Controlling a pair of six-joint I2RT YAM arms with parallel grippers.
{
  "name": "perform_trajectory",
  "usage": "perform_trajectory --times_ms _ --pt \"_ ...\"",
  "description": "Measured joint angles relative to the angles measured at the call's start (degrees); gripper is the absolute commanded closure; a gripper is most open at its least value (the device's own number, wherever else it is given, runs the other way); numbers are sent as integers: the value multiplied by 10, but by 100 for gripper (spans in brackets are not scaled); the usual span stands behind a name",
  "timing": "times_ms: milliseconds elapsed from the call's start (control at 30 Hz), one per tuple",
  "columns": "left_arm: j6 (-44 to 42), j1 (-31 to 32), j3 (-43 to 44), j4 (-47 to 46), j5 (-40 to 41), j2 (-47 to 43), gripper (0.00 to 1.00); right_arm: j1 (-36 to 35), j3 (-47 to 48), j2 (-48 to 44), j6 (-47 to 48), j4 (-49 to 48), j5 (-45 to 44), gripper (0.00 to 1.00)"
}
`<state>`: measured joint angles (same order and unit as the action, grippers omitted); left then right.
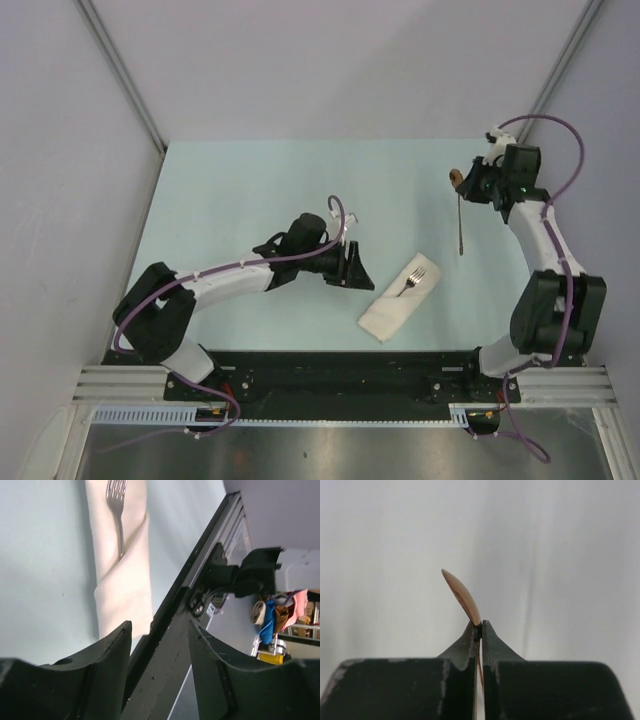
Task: Fold the napkin into a case and place the utensils inside
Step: Pick up the spoon from the corner of the board, then pass from the right arm to the left, then pass from the left arm to the right
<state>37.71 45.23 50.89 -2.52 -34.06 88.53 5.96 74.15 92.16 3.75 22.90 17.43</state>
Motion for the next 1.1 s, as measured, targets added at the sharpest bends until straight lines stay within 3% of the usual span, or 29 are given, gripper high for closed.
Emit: perform_trajectory --times_ms 67,267,467,500,533,633,667,733,833,1100 --pt "16 3 10 -18 9 2 45 7 -43 -63 -90 -53 22 100" --pt "53 25 33 -73 30 29 45 -36 -319 -266 -397 -269 75 100" --pt "83 47 38 -116 24 61 46 -146 -412 -313 -545 -295 30 100" --pt "87 49 41 -120 22 68 48 -157 -417 -324 -560 -301 23 100" --pt "89 50 42 -125 20 73 55 -165 -419 -334 -575 -306 14 100" --pt "100 52 42 -135 9 84 88 -184 -420 -353 -606 -320 -17 100" --pt "105 52 42 -135 7 86 90 -190 -420 -354 -608 -320 -21 95" --pt "96 53 43 -132 0 88 98 -205 -413 -352 -606 -303 -43 76" --pt "69 59 61 -82 24 88 100 -245 -358 -335 -578 -209 -108 62" --pt "20 67 79 5 106 87 100 -365 -178 -266 -504 -37 -244 66"
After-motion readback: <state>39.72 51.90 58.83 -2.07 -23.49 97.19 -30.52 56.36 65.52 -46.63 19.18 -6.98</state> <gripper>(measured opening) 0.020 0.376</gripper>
